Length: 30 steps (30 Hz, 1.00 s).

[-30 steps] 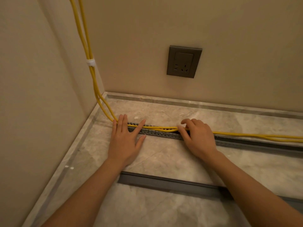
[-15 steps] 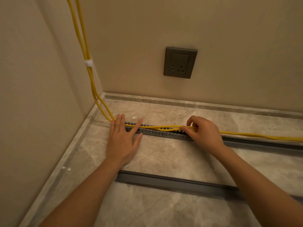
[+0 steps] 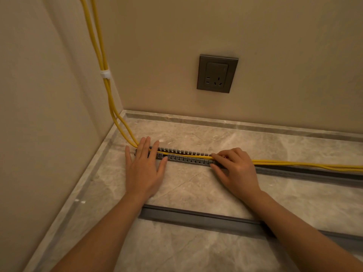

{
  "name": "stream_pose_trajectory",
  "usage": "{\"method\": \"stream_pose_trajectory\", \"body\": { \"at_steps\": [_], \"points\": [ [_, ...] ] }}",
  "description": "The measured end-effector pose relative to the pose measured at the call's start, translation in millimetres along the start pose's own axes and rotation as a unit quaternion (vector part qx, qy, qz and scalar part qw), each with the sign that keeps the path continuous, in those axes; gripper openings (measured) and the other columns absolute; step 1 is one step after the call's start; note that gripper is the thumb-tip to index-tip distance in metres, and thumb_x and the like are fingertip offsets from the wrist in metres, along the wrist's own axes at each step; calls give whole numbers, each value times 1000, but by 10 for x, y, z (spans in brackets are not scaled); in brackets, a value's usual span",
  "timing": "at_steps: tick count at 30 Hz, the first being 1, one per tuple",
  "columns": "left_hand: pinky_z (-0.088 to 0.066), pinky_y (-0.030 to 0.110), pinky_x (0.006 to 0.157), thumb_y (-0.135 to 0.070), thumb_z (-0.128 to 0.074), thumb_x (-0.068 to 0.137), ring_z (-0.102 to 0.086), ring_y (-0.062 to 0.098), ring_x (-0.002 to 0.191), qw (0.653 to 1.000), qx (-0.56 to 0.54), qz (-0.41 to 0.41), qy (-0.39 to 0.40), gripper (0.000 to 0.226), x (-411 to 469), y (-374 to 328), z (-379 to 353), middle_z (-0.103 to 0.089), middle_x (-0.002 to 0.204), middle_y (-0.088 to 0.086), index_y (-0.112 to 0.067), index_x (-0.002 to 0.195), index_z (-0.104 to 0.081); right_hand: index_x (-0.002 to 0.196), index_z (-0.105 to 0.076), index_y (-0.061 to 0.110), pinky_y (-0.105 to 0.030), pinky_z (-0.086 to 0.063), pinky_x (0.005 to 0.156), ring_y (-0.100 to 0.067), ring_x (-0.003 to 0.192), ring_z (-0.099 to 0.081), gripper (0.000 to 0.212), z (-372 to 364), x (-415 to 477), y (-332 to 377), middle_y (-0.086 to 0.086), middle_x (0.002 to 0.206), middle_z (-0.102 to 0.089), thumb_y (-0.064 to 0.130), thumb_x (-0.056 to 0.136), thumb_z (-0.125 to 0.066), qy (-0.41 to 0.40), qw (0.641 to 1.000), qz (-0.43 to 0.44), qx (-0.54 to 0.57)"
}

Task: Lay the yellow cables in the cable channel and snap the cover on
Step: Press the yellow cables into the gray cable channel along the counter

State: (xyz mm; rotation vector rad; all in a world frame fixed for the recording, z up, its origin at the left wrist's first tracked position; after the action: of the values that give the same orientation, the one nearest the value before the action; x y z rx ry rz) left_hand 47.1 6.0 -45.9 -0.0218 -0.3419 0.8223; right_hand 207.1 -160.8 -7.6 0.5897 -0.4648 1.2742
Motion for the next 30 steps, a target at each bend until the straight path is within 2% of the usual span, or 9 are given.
{"method": "stream_pose_trajectory", "body": {
  "at_steps": [3,6,9,13,16,21,27,30],
  "points": [
    [3,52,115,-53,-23,95,-6,13,145,1000,-1,10,5,59,1,13,-7,-18,156,0,-23,146,-27,102,-72,5,-36,-51,79,-27,89,-66,30,-54,-18,46,-9,100,-71,19,76,-75,27,999,16,2],
    [4,52,114,-52,-24,94,-4,10,144,1000,-14,25,9,60,3,37,-7,-13,157,-2,-23,147,-23,112,-68,5,-40,-49,92,-25,102,-66,38,-84,-34,58,-11,113,-68,19,77,-74,55,998,11,11],
    [3,49,116,-52,-25,94,-4,7,144,998,-30,47,4,63,0,70,-1,-12,157,-4,-20,148,-20,122,-61,8,-35,-50,83,-24,96,-66,43,-104,-25,51,-7,113,-68,22,81,-70,79,997,-4,3],
    [2,46,116,-51,-29,94,-4,6,143,996,-53,75,-8,64,-1,127,12,-12,157,-6,-19,149,-17,114,-64,7,-36,-50,73,-26,86,-65,34,-112,-2,27,-6,101,-70,22,83,-69,78,997,-20,-5],
    [-1,45,116,-50,-32,94,-5,6,143,994,-63,92,-18,65,8,163,16,-12,157,-6,-19,149,-17,109,-67,6,-36,-50,73,-26,84,-65,31,-124,-12,11,-7,99,-70,21,82,-70,74,997,-22,-8],
    [-6,47,114,-51,-33,93,-7,10,144,987,-65,143,-36,66,9,275,24,-13,157,-4,-18,149,-17,112,-65,6,-35,-50,74,-25,85,-64,34,-126,-26,-8,-8,98,-70,23,83,-69,72,997,-27,-10],
    [0,49,114,-55,-20,94,0,9,144,989,-20,146,-6,69,10,283,-44,-6,158,-3,-15,150,-12,116,-66,9,-35,-52,73,-26,85,-66,34,-90,-25,34,-7,100,-71,19,83,-69,54,999,-6,-3],
    [2,52,113,-55,-20,94,-1,9,144,988,-17,154,-3,71,3,302,-60,-7,158,-1,-13,150,-12,113,-68,10,-37,-54,74,-27,87,-68,32,-71,-30,49,-10,103,-71,15,82,-71,44,999,4,3]
  ]
}}
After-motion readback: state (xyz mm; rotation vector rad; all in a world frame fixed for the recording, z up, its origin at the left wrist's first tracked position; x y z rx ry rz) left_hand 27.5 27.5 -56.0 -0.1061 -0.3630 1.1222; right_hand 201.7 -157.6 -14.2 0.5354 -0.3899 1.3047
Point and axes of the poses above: each hand's wrist, its own x-axis towards the middle knuckle, its own z-axis out of the back of the hand, y = z × x, the point moved 8 cm from there along x, towards the middle knuckle
